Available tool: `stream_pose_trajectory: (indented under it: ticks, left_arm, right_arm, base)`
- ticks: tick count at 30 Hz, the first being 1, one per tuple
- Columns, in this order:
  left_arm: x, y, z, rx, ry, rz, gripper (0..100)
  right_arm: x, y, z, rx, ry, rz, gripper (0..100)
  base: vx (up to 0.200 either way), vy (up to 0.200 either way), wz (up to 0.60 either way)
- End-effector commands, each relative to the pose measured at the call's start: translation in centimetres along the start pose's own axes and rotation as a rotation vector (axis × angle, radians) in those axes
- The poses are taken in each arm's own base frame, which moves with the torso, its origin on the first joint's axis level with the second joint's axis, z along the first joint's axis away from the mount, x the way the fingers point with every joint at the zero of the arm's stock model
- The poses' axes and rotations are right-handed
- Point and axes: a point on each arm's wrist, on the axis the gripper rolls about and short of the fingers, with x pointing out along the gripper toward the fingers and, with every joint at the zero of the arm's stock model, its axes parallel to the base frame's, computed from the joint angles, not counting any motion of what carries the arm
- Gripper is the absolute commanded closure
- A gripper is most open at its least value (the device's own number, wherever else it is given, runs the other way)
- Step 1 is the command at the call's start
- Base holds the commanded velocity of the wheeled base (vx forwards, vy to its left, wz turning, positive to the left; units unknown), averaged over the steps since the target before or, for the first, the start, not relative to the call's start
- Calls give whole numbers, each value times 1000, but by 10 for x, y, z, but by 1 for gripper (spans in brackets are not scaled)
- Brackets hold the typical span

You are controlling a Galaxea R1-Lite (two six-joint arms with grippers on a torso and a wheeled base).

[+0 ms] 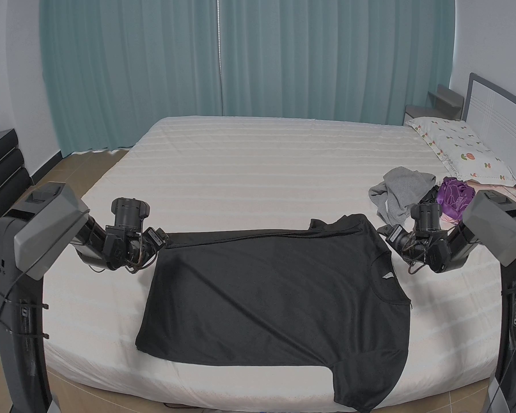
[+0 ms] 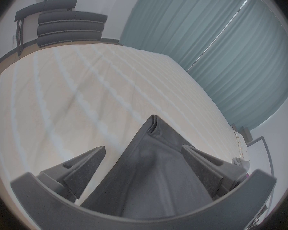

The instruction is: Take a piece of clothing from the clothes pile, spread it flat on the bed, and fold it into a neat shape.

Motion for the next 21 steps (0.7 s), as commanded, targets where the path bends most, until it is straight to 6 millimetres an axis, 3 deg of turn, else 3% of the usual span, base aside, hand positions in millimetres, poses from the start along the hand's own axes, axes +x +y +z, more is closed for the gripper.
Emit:
stream_pose_trajectory:
  ticks: [1,6,10,16,21]
  left_arm:
    - [-137,43,-15,-81,172,-42,0]
    - [-154,59,-41,-80,259,-4,0]
    - [-154,63,-52,-139,312,-37,0]
    - [-158,69,-63,-152,354,-60,0]
    - [-152,79,-73,-146,372,-28,0]
  right_arm:
    - [-154,-30,-38,62,139,149,0]
    - [-179,-49,-65,56,195,123,0]
    - [-182,-59,-79,52,243,112,0]
    - [-184,-68,-88,60,283,113,0]
    - [-185,-75,-94,66,321,113,0]
  base:
    - [0,0,0]
    - [0,0,0]
    - [0,0,0]
    - [-200,0,0]
    - [-200,200,0]
